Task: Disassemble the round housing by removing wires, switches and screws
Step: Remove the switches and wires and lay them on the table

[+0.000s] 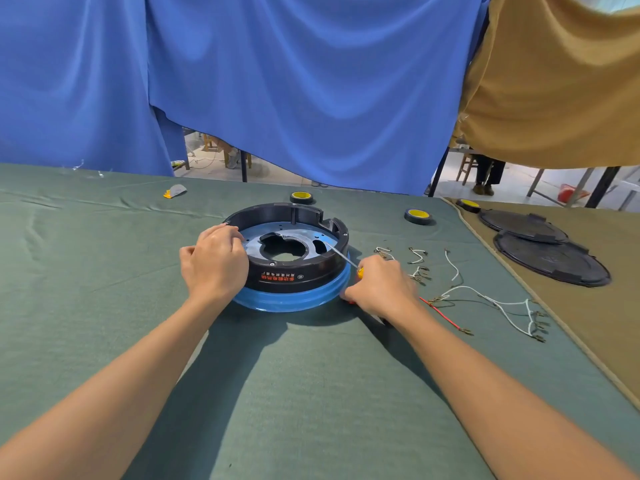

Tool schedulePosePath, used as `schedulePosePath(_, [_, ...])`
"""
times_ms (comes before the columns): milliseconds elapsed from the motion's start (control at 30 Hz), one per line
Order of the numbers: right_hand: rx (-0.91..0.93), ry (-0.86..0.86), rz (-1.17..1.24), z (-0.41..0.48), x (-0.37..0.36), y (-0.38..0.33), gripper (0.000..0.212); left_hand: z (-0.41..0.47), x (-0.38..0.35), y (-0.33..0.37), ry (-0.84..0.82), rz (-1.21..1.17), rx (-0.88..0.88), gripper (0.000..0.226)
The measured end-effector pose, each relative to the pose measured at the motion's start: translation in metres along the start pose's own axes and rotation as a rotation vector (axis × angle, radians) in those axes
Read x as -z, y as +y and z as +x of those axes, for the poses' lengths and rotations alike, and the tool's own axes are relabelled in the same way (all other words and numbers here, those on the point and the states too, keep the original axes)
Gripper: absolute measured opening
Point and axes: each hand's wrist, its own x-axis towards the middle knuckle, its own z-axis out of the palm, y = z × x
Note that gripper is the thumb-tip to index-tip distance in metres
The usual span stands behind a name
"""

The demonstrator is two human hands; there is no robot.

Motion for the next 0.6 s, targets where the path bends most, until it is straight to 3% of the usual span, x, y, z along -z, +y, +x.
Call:
schedulePosePath(100, [-0.005,-0.024,0.065,-0.001,0.001,0.003,0.034,0.001,0.003,-0.001,0.009,0.033,0.008,0.029])
schedulePosePath(233, [0.047,0.013,0.096,0.003,0.031,0.027,0.004,0.003,0.001,-0.002,0.035,0.066,0.002,0.031])
schedulePosePath(300, [0.053,-0.091,0.021,0.004,0.046,0.041,0.017,0.004,-0.001,-0.002,0.042,0.066,0.01,0.032])
schedulePosePath(400, [0.063,-0.209,-0.051,0.004,0.049,0.053,0.017,0.003,-0.002,-0.001,0.042,0.056,0.028,0.033])
schedulePosePath(600, [0.008,-0.147,-0.061,0.006,0.041,0.047,0.014,0.0,0.001,-0.001,0.039,0.034,0.017,0.032])
